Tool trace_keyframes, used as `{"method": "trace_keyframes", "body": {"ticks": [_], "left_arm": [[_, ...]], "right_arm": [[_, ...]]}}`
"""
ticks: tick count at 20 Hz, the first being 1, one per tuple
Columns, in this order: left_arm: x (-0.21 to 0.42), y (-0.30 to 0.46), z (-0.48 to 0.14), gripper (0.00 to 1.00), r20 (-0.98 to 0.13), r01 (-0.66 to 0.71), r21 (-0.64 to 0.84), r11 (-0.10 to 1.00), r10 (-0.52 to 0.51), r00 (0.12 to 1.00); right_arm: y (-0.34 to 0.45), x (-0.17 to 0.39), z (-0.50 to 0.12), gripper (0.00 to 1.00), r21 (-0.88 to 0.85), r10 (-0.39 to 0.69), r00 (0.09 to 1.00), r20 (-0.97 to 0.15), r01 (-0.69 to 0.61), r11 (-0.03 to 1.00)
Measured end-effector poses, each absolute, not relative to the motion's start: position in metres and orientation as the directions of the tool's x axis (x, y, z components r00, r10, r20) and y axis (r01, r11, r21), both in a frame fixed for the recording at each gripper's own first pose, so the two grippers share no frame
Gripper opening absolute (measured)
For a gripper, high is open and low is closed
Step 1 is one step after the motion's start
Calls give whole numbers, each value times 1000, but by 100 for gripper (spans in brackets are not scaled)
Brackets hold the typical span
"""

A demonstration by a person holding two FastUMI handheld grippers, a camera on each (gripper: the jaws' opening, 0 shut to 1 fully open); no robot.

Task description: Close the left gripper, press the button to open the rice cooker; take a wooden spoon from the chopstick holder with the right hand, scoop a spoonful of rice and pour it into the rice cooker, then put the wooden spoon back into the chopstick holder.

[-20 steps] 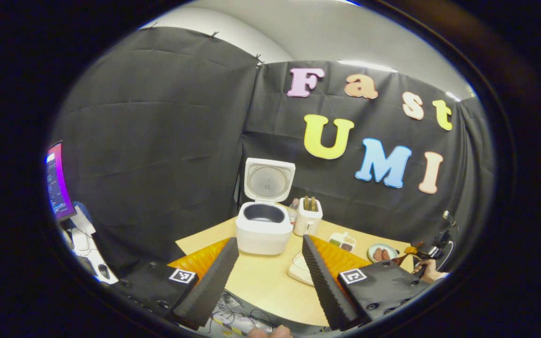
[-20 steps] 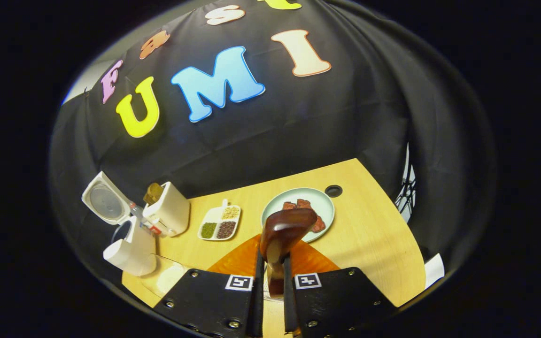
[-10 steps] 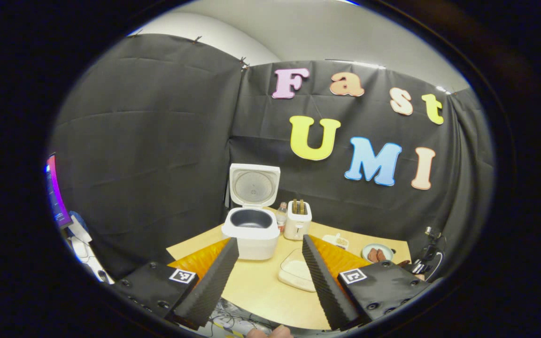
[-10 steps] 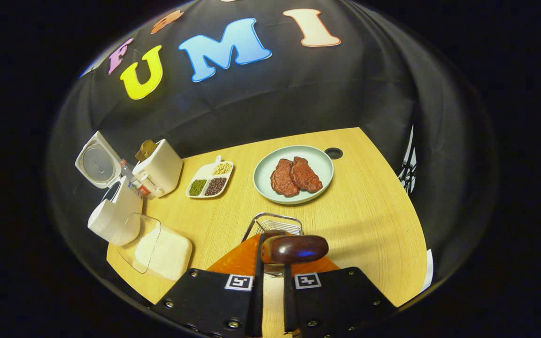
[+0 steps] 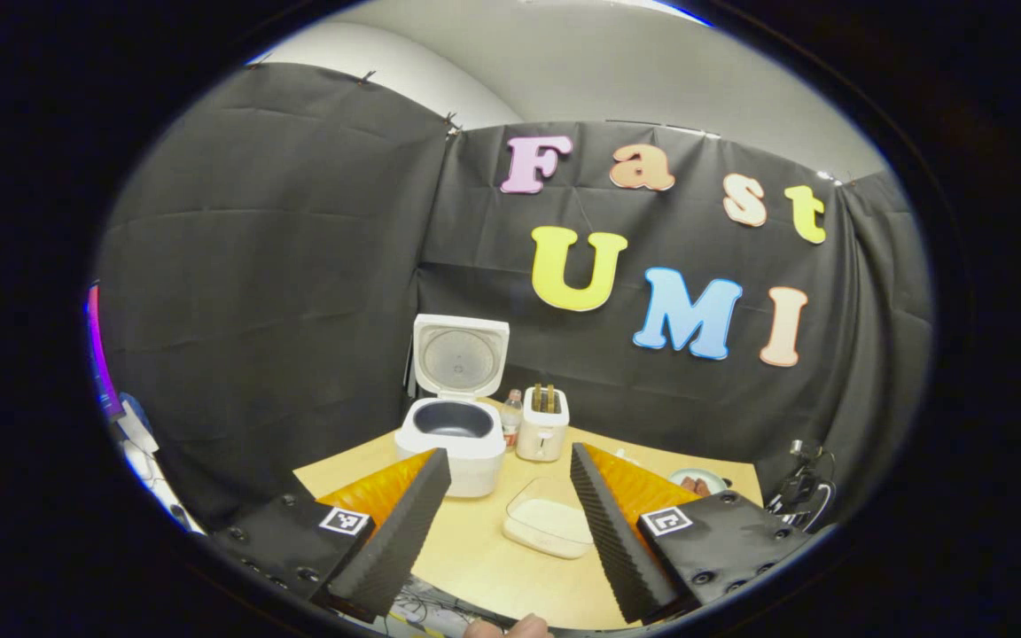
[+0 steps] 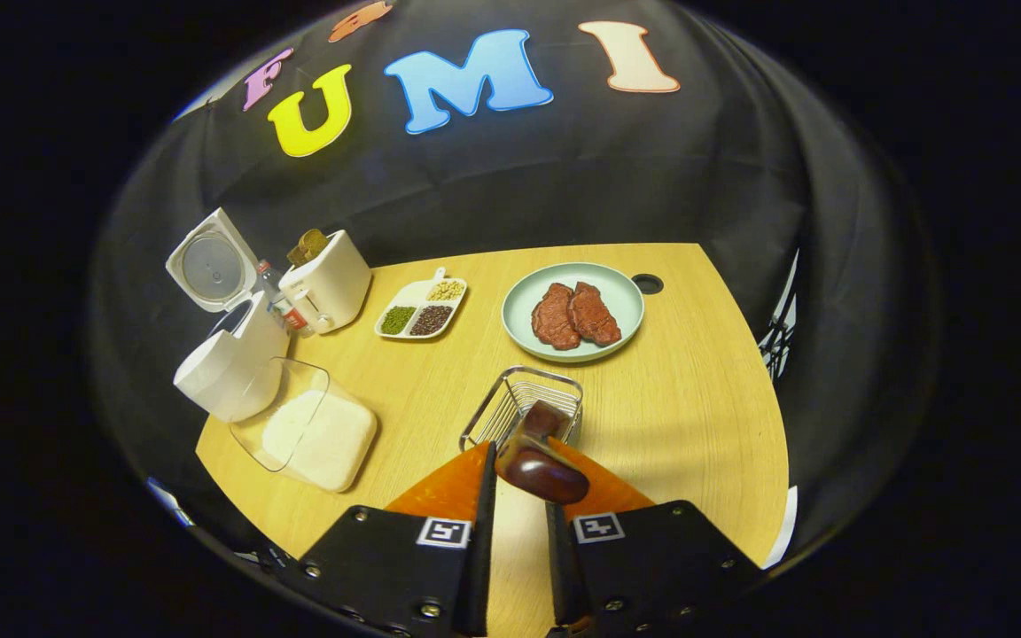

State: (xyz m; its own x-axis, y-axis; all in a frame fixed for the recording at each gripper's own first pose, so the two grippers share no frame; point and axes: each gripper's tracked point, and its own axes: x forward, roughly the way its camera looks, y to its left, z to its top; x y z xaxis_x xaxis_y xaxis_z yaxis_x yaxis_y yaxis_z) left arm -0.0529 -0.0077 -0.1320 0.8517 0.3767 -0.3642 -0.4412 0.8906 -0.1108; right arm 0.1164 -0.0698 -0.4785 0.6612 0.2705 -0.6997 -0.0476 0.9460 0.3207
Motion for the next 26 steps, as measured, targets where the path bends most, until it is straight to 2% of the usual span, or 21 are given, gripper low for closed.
{"method": "trace_keyframes", "body": {"ticks": [1,2,3,11,20,22,26], "left_arm": [[-52,-10,-132,91,-359,-436,-114,892,372,856],[-50,-9,-133,91,-359,-432,-119,894,367,858],[-48,-9,-133,91,-357,-427,-126,895,361,862],[-31,8,-144,91,-349,-376,-169,911,302,887],[24,117,-167,91,-322,-286,-253,924,198,926],[42,147,-171,96,-306,-264,-259,929,180,935],[88,190,-181,93,-272,-234,-263,936,161,949]], "right_arm": [[-71,110,-480,33,312,267,654,-707,-50,949],[-70,101,-482,24,303,266,647,-715,-57,951],[-67,91,-485,33,300,273,635,-723,-67,951],[-48,36,-505,33,329,284,561,-777,-22,944],[-7,20,-462,34,281,161,617,-770,101,955],[3,18,-449,33,288,140,635,-760,135,948],[24,7,-439,33,277,98,647,-757,181,944]]}}
